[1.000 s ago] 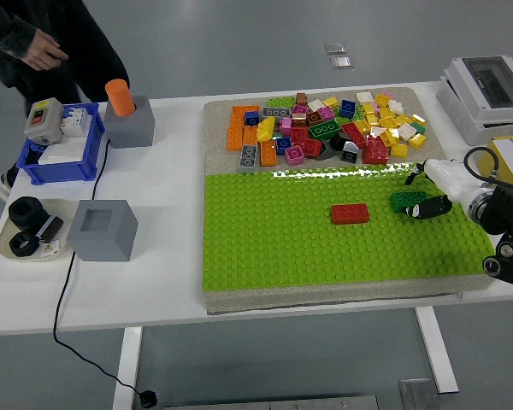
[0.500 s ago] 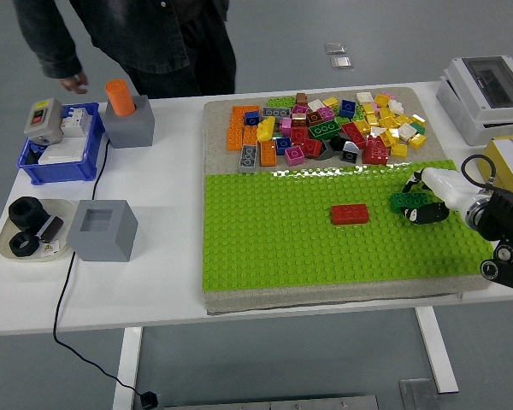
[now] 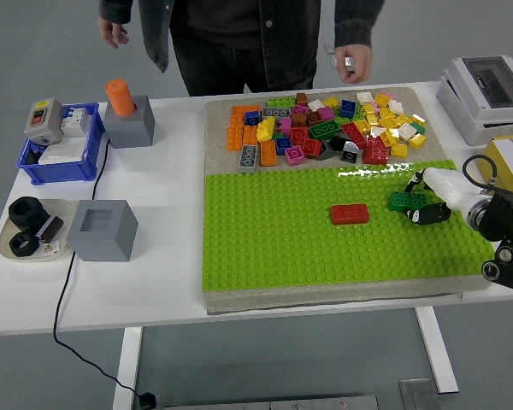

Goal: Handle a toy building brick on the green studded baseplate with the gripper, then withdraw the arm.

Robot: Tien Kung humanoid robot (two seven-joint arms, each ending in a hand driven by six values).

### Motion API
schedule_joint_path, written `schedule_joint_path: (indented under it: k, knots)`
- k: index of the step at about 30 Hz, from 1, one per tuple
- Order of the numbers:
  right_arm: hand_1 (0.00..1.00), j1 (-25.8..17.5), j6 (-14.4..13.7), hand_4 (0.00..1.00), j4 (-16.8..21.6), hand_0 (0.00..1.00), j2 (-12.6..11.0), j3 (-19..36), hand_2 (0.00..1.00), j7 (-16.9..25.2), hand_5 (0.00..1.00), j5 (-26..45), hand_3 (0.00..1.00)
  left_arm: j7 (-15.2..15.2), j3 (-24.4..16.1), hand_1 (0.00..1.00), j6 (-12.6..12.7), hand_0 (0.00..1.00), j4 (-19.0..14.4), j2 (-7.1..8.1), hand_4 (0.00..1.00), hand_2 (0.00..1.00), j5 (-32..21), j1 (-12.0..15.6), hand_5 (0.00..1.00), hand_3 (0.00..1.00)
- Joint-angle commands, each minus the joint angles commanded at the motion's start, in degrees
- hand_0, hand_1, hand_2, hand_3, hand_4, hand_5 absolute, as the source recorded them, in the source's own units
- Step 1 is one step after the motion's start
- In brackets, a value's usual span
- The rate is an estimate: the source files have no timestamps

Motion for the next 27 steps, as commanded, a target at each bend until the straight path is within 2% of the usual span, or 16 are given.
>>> schedule_joint_path:
  k: [7, 8, 13, 14, 19, 20, 25, 27]
  knots:
    - [0.752, 0.04, -0.22, 0.736, -0.16, 0.912, 0.05, -0.13, 0.799, -0.02, 0.19, -0.05, 0.663, -0.09, 0.15, 0.838, -0.07, 0.813, 0.02, -0.01, 0.927, 0.849, -0.14, -0.1, 0.619, 0.979]
    - [0.75, 0.03, -0.3, 0.694, -0.16, 0.908, 0.05, -0.19, 0.792, 0.03, 0.163, -0.02, 0.646, -0.11, 0.19, 0.838, -0.08, 0.813, 0.02, -0.01, 0.928, 0.847, -0.18, -0.1, 0.613, 0.977]
    - [0.75, 0.0, -0.76, 0.694, -0.31, 0.908, 0.14, -0.43, 0.792, 0.26, 0.163, 0.08, 0.646, -0.3, 0.35, 0.838, -0.11, 0.813, 0.04, 0.0, 0.928, 0.847, -0.39, -0.11, 0.613, 0.977]
    - [0.744, -0.01, -0.81, 0.611, -0.33, 0.903, 0.15, -0.45, 0.782, 0.28, 0.002, 0.1, 0.624, -0.32, 0.37, 0.838, -0.12, 0.813, 0.04, -0.01, 0.929, 0.841, -0.41, -0.12, 0.609, 0.972]
    - [0.744, -0.08, -1.22, 0.611, -0.3, 0.903, 0.25, -0.56, 0.782, 0.6, 0.002, 0.29, 0.624, -0.52, 0.67, 0.838, -0.17, 0.813, 0.05, 0.0, 0.929, 0.841, -0.75, -0.11, 0.609, 0.972]
    - [0.741, -0.09, -1.33, 0.576, -0.28, 0.894, 0.27, -0.56, 0.777, 0.67, 0.002, 0.34, 0.609, -0.56, 0.72, 0.837, -0.18, 0.812, 0.05, 0.0, 0.927, 0.84, -0.82, -0.11, 0.605, 0.968]
    - [0.741, -0.16, -1.56, 0.576, -0.23, 0.894, 0.41, -0.6, 0.777, 0.81, 0.002, 0.63, 0.609, -0.74, 1.07, 0.837, -0.26, 0.812, 0.05, 0.0, 0.927, 0.84, -1.18, -0.12, 0.605, 0.968]
    - [0.736, -0.25, -1.63, 0.542, -0.22, 0.889, 0.48, -0.64, 0.767, 0.84, 0.002, 0.8, 0.616, -0.83, 1.18, 0.836, -0.28, 0.812, 0.06, -0.01, 0.928, 0.838, -1.29, -0.12, 0.603, 0.967]
